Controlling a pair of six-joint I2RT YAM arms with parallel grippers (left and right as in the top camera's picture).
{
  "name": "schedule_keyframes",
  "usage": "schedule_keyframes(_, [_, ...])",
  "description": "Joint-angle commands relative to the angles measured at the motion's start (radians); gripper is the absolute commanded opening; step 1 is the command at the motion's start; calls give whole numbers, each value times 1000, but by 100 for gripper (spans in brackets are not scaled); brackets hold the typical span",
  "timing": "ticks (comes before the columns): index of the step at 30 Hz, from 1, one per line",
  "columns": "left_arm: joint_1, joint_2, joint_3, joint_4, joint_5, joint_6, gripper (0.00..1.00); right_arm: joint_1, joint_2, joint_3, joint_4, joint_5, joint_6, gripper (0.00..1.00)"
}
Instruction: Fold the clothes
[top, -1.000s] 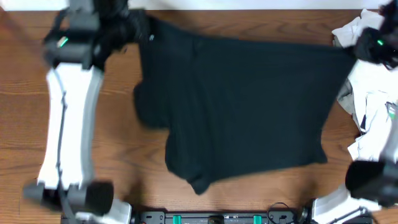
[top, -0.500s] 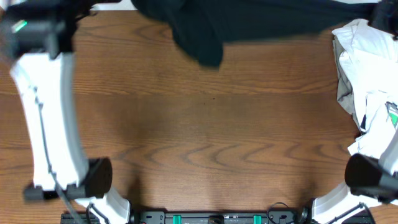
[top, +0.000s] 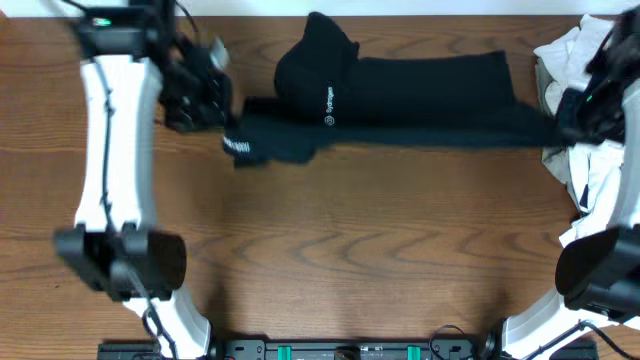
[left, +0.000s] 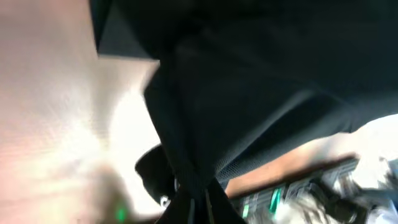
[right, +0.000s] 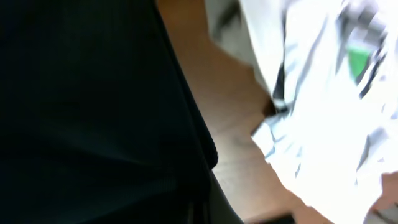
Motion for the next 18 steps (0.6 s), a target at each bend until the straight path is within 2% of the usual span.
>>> schedule_keyframes(1, [6, -3, -155, -11, -28, 43, 6, -16, -7, -126, 31, 103, -19, 1])
schedule_keyframes(8, [4, 5, -436, 31, 30, 44, 6, -18, -7, -329, 103, 106, -19, 1])
schedule_keyframes(18, [3, 3, -522, 37, 56, 43, 6, -19, -7, -375, 107, 100, -19, 1])
